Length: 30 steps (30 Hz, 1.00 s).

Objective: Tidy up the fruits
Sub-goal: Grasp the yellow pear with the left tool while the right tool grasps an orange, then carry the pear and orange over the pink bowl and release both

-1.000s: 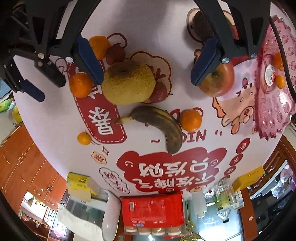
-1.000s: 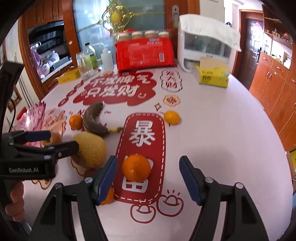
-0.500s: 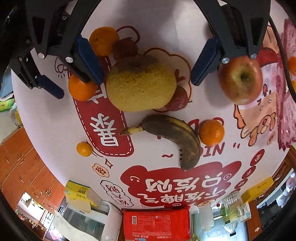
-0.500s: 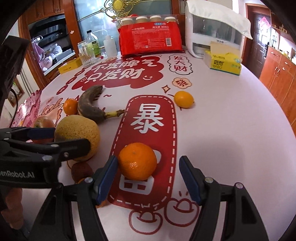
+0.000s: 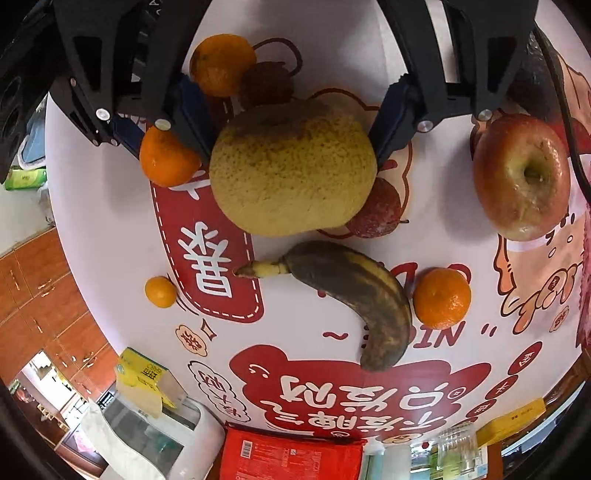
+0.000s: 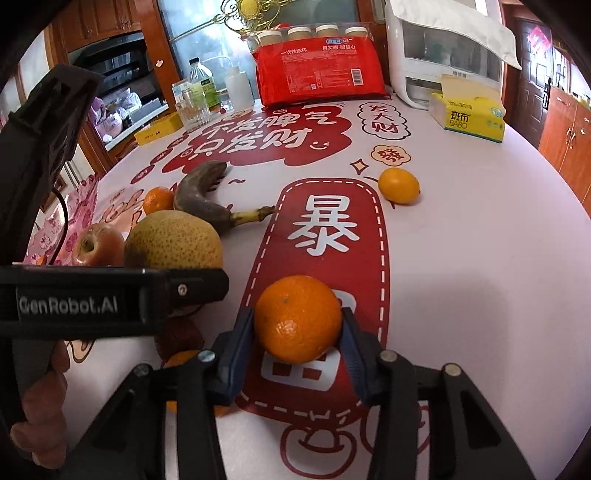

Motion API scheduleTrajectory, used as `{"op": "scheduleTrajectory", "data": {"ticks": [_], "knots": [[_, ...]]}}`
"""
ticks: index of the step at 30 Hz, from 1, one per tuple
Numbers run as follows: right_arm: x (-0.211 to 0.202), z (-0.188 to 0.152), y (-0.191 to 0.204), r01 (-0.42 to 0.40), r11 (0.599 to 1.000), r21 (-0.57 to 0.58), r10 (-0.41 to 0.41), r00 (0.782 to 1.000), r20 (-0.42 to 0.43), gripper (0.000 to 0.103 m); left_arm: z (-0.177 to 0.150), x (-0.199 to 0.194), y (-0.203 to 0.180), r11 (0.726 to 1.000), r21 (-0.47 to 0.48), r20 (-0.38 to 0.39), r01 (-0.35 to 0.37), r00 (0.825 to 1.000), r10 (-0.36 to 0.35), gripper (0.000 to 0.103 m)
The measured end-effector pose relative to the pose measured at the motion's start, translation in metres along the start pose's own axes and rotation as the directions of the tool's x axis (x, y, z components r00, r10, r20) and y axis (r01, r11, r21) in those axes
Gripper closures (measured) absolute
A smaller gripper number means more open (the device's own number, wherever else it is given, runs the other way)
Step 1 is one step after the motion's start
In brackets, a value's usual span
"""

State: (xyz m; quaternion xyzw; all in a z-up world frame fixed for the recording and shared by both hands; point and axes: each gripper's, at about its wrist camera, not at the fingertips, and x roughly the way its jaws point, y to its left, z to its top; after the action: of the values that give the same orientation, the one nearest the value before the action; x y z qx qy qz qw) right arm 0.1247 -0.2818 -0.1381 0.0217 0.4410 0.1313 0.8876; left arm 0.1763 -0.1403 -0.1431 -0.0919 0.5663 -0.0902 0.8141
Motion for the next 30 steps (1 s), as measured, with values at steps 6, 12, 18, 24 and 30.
{"op": "scheduleTrajectory", "data": {"ticks": [6,12,18,24,30], "knots": [[-0.001,0.001,-0.003,-0.024,0.999,0.022,0.024,1.000,0.009,0.057,0.001,0.001,-0.002,1.000,0.000,-0.013,-0.014,1.000,0.014,0.028],[-0.001,0.001,-0.004,-0.020,1.000,0.018,0.020,1.000,0.016,0.057,0.001,0.001,-0.005,1.000,0.012,0.011,-0.019,1.000,0.019,0.030],[-0.003,0.001,-0.008,-0.036,0.999,0.039,0.035,0.999,0.035,0.059,-0.003,-0.001,-0.006,0.999,0.038,0.038,-0.026,0.999,0.025,0.031],[-0.007,0.001,-0.005,-0.028,0.999,0.020,0.027,0.998,0.060,0.059,-0.008,-0.010,-0.006,0.997,0.060,0.057,-0.054,0.997,0.051,0.031],[-0.010,0.000,-0.004,-0.031,0.999,0.018,0.030,0.997,0.073,0.059,-0.011,-0.031,-0.002,0.997,0.054,0.087,-0.061,0.995,0.056,0.031]]}}
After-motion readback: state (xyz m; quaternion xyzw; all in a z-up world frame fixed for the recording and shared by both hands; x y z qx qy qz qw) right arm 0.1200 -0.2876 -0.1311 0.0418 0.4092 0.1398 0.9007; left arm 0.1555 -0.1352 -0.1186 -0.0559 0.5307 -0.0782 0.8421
